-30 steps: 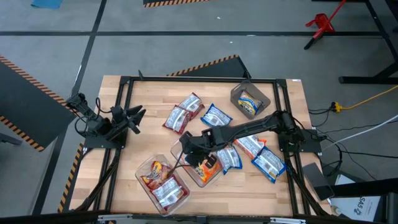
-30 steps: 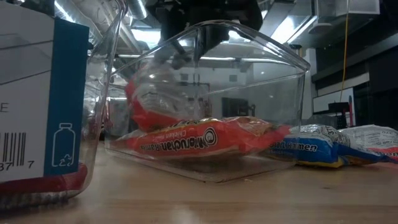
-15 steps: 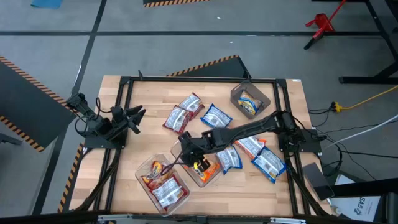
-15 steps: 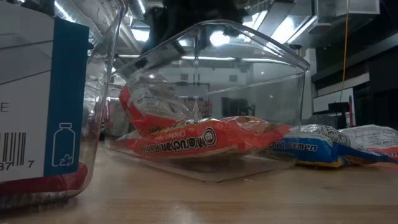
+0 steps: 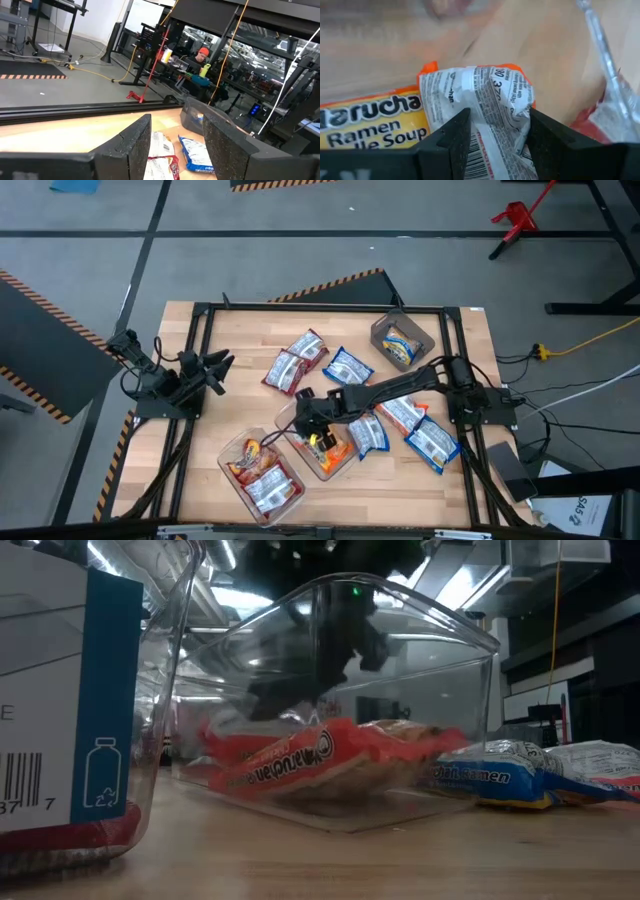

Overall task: Sort Maruchan noodles
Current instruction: Put the orange noodle pack into the top transparent bin

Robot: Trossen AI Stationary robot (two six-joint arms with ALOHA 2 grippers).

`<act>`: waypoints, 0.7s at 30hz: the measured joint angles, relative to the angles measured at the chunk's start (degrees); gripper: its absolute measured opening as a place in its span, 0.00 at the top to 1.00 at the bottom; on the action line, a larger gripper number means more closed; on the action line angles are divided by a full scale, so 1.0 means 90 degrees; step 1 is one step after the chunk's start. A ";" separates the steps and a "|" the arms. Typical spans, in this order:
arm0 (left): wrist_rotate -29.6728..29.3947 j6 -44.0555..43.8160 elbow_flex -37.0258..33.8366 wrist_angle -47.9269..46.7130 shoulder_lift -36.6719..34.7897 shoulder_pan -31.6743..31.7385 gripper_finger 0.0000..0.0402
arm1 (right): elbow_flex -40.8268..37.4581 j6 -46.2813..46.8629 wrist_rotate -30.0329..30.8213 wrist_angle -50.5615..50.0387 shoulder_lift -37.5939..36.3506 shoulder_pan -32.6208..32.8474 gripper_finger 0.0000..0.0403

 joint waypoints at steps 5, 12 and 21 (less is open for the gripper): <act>0.0002 -0.0014 0.0000 0.0000 0.0000 0.0000 0.57 | -0.0020 0.0084 0.0077 0.0147 0.0000 -0.0037 0.59; 0.0002 -0.0024 0.0000 0.0005 0.0000 0.0000 0.57 | 0.0538 0.0110 0.0215 -0.0118 -0.0137 -0.0030 0.59; 0.0113 -0.0461 0.0000 0.0149 0.0000 0.0000 0.57 | 0.0974 0.0171 0.0100 -0.0244 -0.0173 -0.0030 0.59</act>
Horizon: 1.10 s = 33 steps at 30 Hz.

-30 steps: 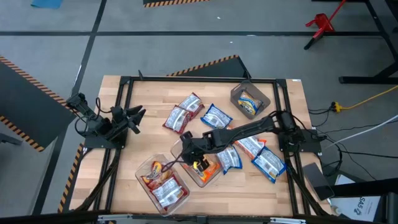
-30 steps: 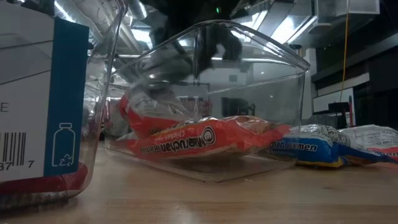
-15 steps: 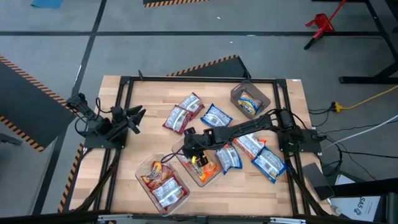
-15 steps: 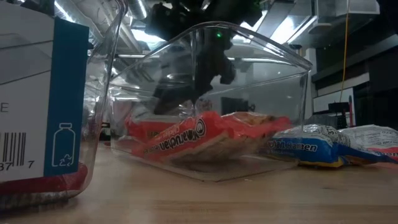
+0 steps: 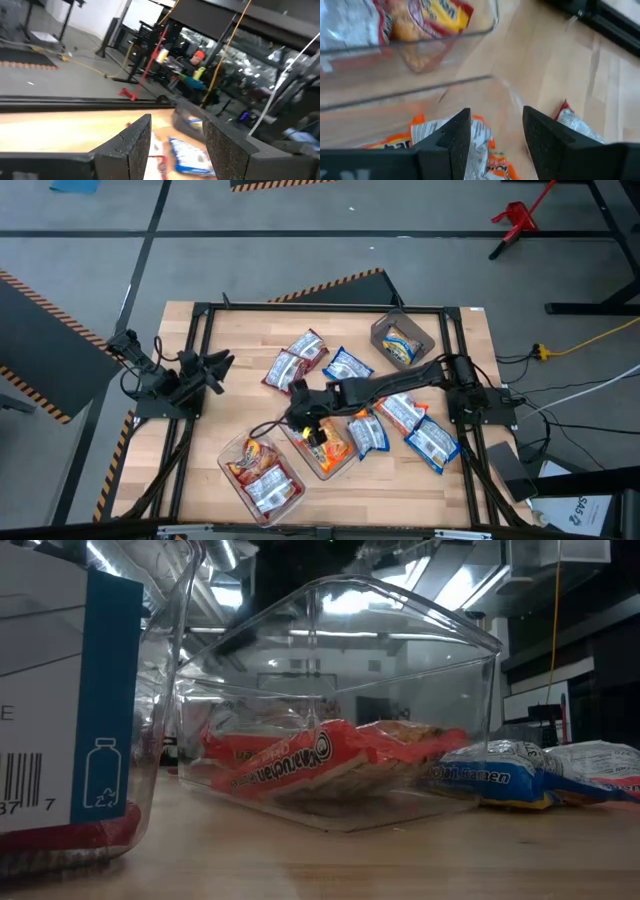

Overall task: Sort Maruchan noodles
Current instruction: Put the orange noodle pack into the top transparent bin

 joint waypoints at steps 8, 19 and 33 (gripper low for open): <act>0.0941 0.0300 0.0587 0.0175 0.0000 0.0000 0.57 | 0.0913 -0.0507 -0.0146 -0.0520 -0.0564 -0.0101 0.59; 0.1435 0.0908 0.1645 -0.0607 0.0000 0.0001 0.57 | 0.1621 -0.0431 -0.0546 -0.2359 -0.1819 -0.0876 0.59; 0.1904 0.0794 0.2450 -0.1255 0.0000 -0.0255 0.57 | 0.1622 -0.0574 -0.1380 -0.4207 -0.2739 -0.2310 0.59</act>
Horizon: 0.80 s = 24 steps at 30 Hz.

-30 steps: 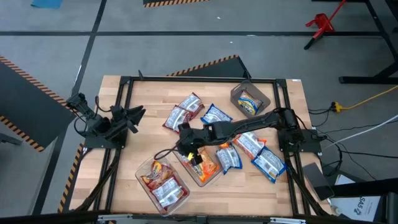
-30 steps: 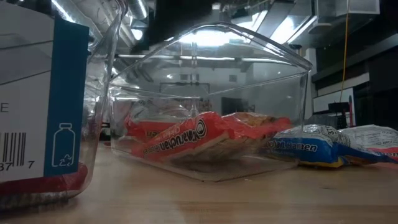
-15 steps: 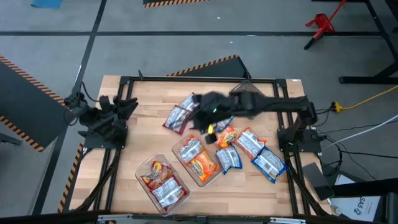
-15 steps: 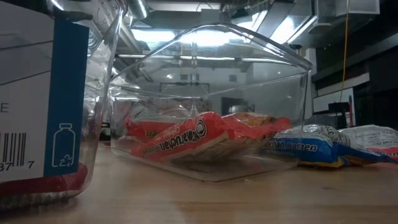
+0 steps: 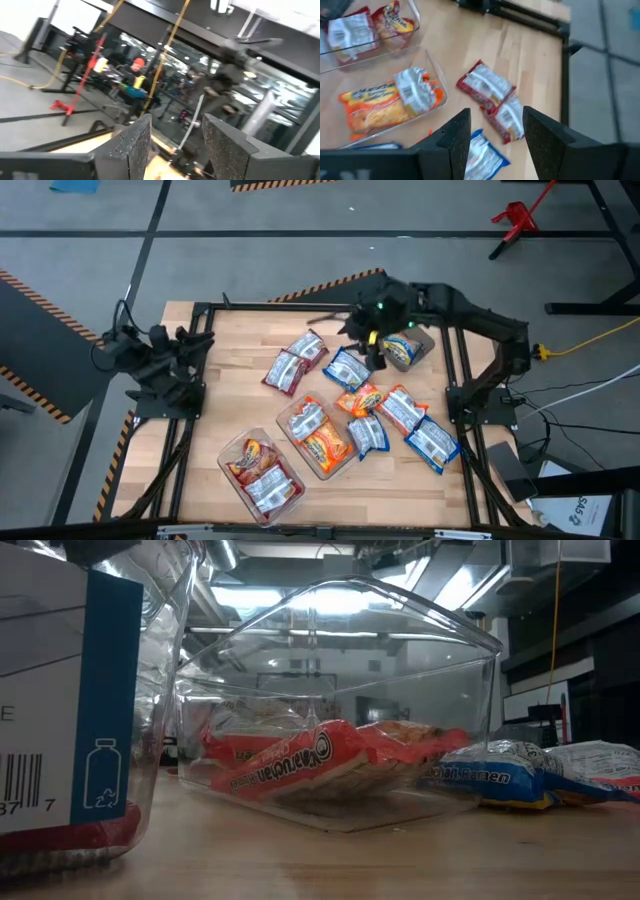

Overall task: Sort Maruchan noodles
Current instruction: Put the orange noodle pack into the top transparent bin

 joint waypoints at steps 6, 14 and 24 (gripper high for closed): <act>0.0674 -0.0463 0.0304 -0.0699 0.0000 -0.0224 0.57 | -0.0307 0.0002 -0.1445 -0.0338 -0.0019 -0.0898 0.59; 0.1442 -0.1394 0.0328 -0.1719 0.0000 -0.0322 0.57 | -0.1519 0.0408 -0.3078 0.0331 -0.0015 -0.1454 0.59; 0.1655 -0.2322 0.0328 -0.2443 0.0000 -0.0319 0.57 | -0.3180 0.1318 -0.4120 0.1740 -0.0015 -0.1416 0.59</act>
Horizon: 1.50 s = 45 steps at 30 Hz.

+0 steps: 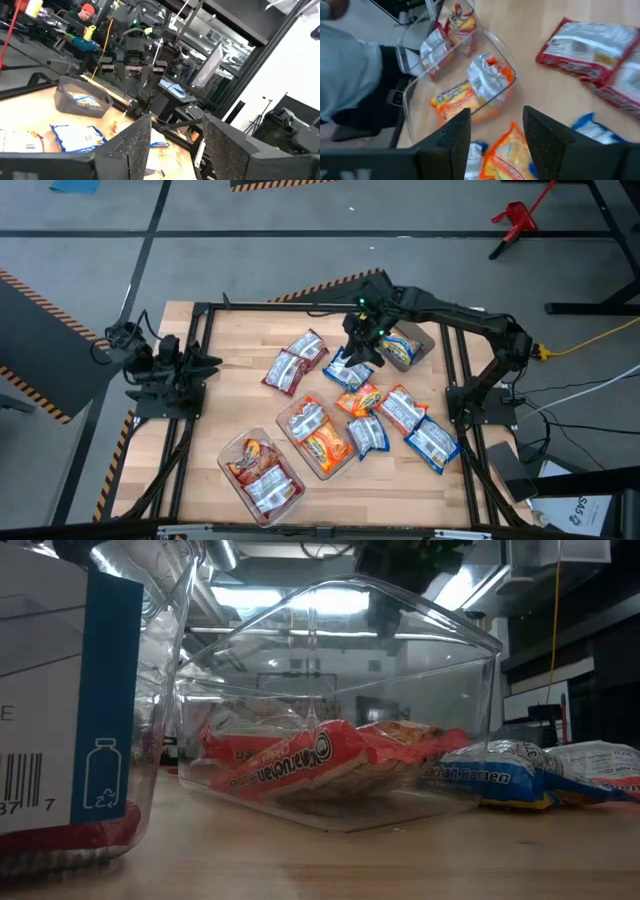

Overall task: Sort Maruchan noodles
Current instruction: Put the orange noodle pack into the top transparent bin

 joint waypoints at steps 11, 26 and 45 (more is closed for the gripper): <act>-0.0842 0.0064 0.0000 -0.0003 0.0000 0.0005 0.57 | -0.1139 0.0013 0.0538 0.3740 0.0000 0.0786 0.59; -0.2033 0.0229 -0.0005 0.0087 0.0000 0.0007 0.57 | -0.1896 0.0136 0.2069 0.6617 -0.0002 0.0986 0.59; -0.2302 0.0527 -0.0007 0.0425 0.0000 0.0007 0.57 | -0.1891 0.0112 0.2349 0.7238 -0.0219 0.1016 0.59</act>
